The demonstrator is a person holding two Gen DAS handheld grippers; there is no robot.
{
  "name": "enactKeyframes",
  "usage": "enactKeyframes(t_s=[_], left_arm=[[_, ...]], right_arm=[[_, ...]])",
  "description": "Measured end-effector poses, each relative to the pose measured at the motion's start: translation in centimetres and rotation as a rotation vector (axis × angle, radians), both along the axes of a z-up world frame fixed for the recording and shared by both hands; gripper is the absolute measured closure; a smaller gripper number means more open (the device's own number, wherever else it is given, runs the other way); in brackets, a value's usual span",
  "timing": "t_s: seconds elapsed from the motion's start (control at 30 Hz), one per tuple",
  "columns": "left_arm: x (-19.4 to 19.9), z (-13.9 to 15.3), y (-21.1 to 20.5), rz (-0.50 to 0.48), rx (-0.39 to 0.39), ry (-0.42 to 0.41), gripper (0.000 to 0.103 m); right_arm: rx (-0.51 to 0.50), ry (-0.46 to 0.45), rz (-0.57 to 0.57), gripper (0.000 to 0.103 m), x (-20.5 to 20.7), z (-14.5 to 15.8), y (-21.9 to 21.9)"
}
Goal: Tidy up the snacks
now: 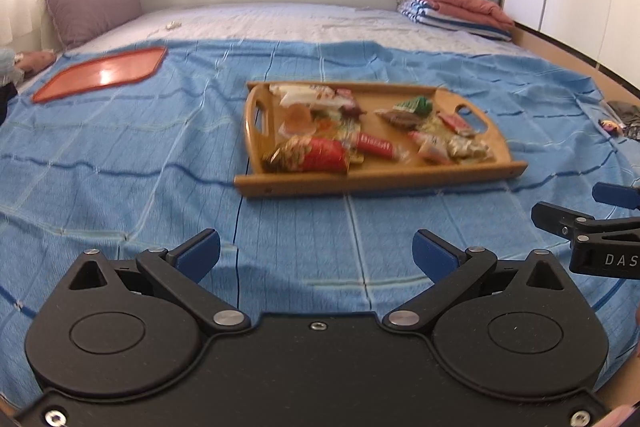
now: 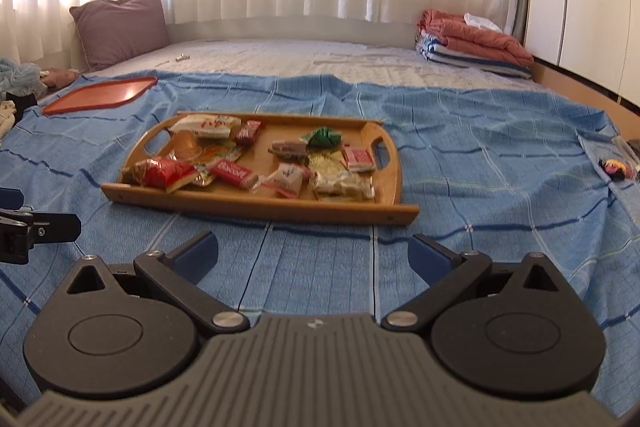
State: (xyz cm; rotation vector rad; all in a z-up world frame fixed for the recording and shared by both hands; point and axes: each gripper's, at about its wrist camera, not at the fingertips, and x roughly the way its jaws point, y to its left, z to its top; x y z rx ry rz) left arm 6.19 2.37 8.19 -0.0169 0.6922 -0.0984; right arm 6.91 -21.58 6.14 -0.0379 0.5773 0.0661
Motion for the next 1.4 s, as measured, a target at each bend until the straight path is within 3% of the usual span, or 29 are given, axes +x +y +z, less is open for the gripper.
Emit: enactKeyframes(t_s=[0.8, 1.03, 1.4], left_arm=[[2.8, -7.1, -0.9, 0.051, 0.049, 0.070, 0.000], [2.9, -8.5, -1.5, 0.031, 0.087, 0.009, 0.000], [2.8, -9.3, -1.5, 0.030, 0.075, -0.026, 0.000]], right_arm=[[0.021, 0.101, -0.076, 0.000, 0.9, -7.2, 0.5], [0.014, 0.082, -0.081, 0.000, 0.9, -8.3, 0.5], [-0.006, 0.036, -0.077, 0.000, 0.5, -8.9, 0.8]])
